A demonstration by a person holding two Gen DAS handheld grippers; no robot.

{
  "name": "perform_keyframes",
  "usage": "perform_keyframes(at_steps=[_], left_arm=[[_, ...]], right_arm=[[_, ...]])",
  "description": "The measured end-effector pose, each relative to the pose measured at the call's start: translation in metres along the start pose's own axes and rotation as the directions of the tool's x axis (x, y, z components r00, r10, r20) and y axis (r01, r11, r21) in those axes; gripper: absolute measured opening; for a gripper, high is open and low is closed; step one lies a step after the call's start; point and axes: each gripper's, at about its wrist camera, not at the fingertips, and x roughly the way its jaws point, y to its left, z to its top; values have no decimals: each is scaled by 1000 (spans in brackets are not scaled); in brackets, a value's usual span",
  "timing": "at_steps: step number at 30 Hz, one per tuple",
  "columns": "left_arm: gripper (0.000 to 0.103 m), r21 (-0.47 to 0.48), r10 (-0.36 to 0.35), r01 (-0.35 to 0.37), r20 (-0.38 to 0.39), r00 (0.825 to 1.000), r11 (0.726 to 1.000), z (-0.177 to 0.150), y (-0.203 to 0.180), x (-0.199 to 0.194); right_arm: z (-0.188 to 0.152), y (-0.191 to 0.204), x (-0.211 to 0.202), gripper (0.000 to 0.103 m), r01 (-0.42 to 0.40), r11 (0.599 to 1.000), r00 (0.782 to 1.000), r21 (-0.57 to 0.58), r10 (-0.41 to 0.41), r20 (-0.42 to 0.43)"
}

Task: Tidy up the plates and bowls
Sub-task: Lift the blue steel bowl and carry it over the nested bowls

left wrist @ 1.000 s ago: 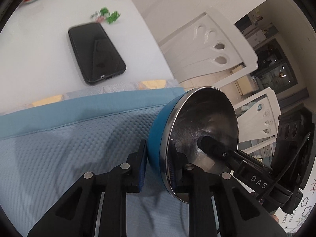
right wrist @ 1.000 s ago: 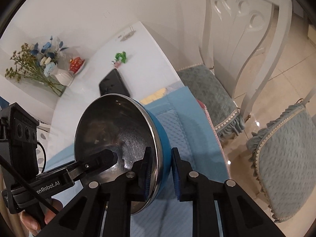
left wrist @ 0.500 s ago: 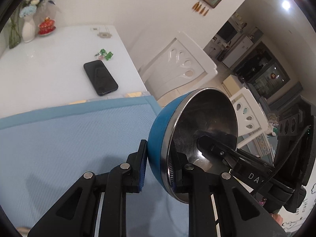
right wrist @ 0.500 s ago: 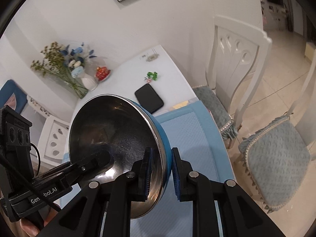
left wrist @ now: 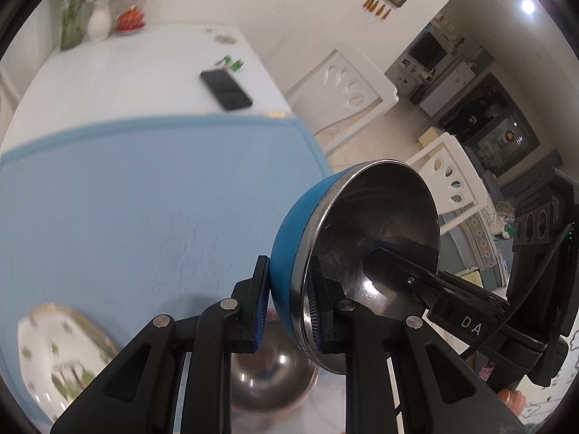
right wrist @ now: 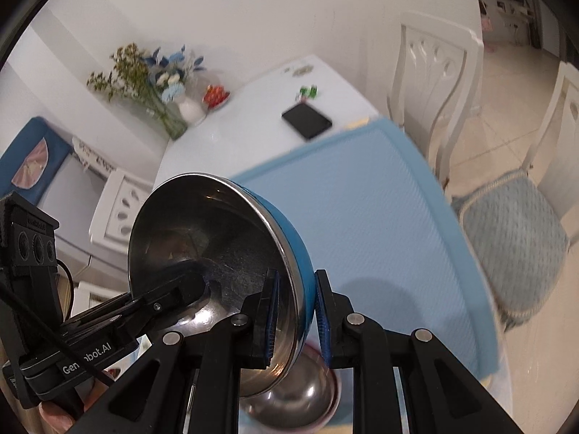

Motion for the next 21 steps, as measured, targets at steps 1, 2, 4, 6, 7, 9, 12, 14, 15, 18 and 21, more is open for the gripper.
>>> perform_keyframes(at_steps=[1,2,4,6,7,9,12,14,15,18,21], left_arm=[[16,-11,-3,3,-8,1000,1000,-12,3,-3],[16,-20,-5,5,-14,1000,1000,-18,6,-3],[16,-36,-13,12,-25,1000,999,-32,11,-3],[16,-55,-24,22,-40,999,998,-47,15,-1],[16,-64,-30,27,-48,998,998,-55,17,0],[16,-78,-37,32,-61,997,996,-65,21,4],[16,-95,-42,33,-88,995,995,-80,25,12],[16,-100,-40,29,-108,993,995,-87,27,17],[16,-98,-38,26,-115,993,995,-90,27,19],[16,-97,-30,17,-131,991,995,-98,27,24],[16,-100,-31,16,-148,988,995,-103,28,29]], right_arm=[[-6,1,1,18,3,1000,1000,1,-3,-11],[-15,2,1,19,7,1000,1000,1,-7,-24],[-28,3,2,18,13,1000,999,-1,-13,-42],[-40,4,3,19,21,1000,998,-2,-21,-61],[-47,4,4,19,26,1000,997,-1,-26,-72],[-57,3,7,19,33,999,995,5,-32,-94],[-70,0,14,19,43,999,991,10,-41,-125],[-78,-2,18,19,49,999,988,9,-47,-149],[-82,-4,21,19,51,999,986,9,-49,-158],[-92,-12,28,19,52,998,981,27,-46,-187],[-100,-18,34,19,52,998,977,47,-41,-209]])
